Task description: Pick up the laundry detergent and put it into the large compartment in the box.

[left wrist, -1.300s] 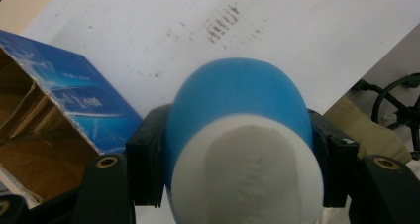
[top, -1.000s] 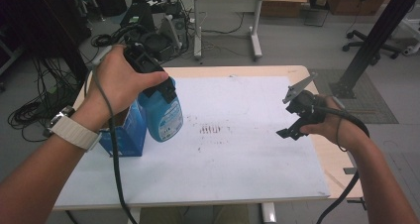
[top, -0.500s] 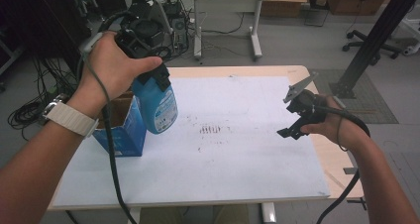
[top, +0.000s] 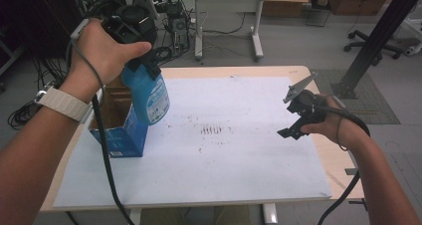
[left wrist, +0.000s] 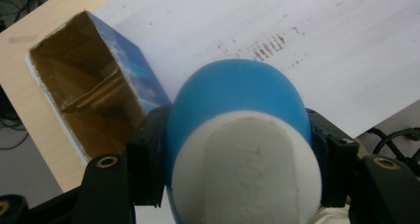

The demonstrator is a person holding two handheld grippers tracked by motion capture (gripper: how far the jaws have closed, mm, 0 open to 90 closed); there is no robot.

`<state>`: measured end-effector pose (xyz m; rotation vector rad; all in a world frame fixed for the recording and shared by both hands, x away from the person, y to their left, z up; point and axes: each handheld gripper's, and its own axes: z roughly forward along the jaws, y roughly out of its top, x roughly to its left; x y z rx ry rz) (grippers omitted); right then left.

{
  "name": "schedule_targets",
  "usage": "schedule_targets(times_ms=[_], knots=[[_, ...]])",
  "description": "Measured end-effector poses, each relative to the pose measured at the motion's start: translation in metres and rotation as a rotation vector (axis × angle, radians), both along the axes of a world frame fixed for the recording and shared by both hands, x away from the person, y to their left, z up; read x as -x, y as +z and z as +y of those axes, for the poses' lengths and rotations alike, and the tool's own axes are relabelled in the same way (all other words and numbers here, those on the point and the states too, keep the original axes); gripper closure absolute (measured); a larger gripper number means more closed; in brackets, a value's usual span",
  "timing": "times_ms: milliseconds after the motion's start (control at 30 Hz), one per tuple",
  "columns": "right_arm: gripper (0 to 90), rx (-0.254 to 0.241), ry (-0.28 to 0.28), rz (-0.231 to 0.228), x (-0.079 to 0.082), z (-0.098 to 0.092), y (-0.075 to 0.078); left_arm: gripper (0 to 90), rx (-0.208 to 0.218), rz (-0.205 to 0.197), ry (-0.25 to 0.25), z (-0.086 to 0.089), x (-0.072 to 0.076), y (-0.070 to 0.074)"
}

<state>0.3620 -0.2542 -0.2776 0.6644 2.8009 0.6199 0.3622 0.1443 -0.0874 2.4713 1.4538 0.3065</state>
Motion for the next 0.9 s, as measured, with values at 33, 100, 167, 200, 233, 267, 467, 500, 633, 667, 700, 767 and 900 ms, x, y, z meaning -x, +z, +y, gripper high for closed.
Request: schedule_targets(times_ms=[33, 100, 167, 200, 233, 267, 467, 500, 633, 667, 700, 767, 900], knots=[[10.8, 0.001, 0.0, 0.0, 0.0, 0.0, 0.0, 37.4, 0.002, 0.001, 0.01, 0.002, -0.001, 0.0], [10.8, -0.002, 0.0, 0.0, -0.001, 0.001, 0.0, 37.4, 0.004, -0.002, 0.019, 0.005, -0.003, 0.001], [10.8, -0.001, 0.001, 0.0, -0.001, 0.001, 0.0, 37.4, 0.006, -0.001, 0.032, 0.008, -0.004, 0.002], [10.8, -0.001, 0.002, 0.0, -0.002, 0.001, 0.0, 37.4, 0.008, -0.004, 0.039, 0.01, -0.005, 0.003], [10.8, 0.0, 0.001, -0.001, -0.002, 0.002, 0.001, 37.4, 0.008, -0.004, 0.05, 0.012, -0.006, 0.004], [10.8, 0.0, 0.001, -0.001, -0.002, 0.002, 0.001, 37.4, 0.008, -0.004, 0.05, 0.012, -0.006, 0.004], [10.8, 0.002, 0.005, -0.002, -0.005, 0.004, 0.001, 37.4, 0.008, -0.007, 0.094, 0.022, -0.01, 0.007], [10.8, 0.002, 0.006, -0.002, -0.005, 0.005, 0.001, 37.4, 0.009, -0.006, 0.103, 0.024, -0.011, 0.007], [10.8, 0.004, 0.006, 0.002, -0.006, 0.007, 0.0, 37.4, 0.019, -0.008, 0.137, 0.033, -0.012, 0.009], [10.8, 0.001, 0.012, 0.0, -0.007, 0.007, -0.001, 37.4, 0.02, -0.007, 0.149, 0.037, -0.013, 0.009], [10.8, 0.002, 0.012, 0.0, -0.007, 0.007, -0.001, 37.4, 0.02, -0.007, 0.149, 0.037, -0.013, 0.009], [10.8, 0.003, 0.009, 0.002, -0.007, 0.007, -0.001, 37.4, 0.022, -0.009, 0.161, 0.041, -0.014, 0.01], [10.8, 0.003, 0.01, 0.003, -0.008, 0.007, -0.002, 37.4, 0.024, -0.011, 0.189, 0.048, -0.016, 0.01]])
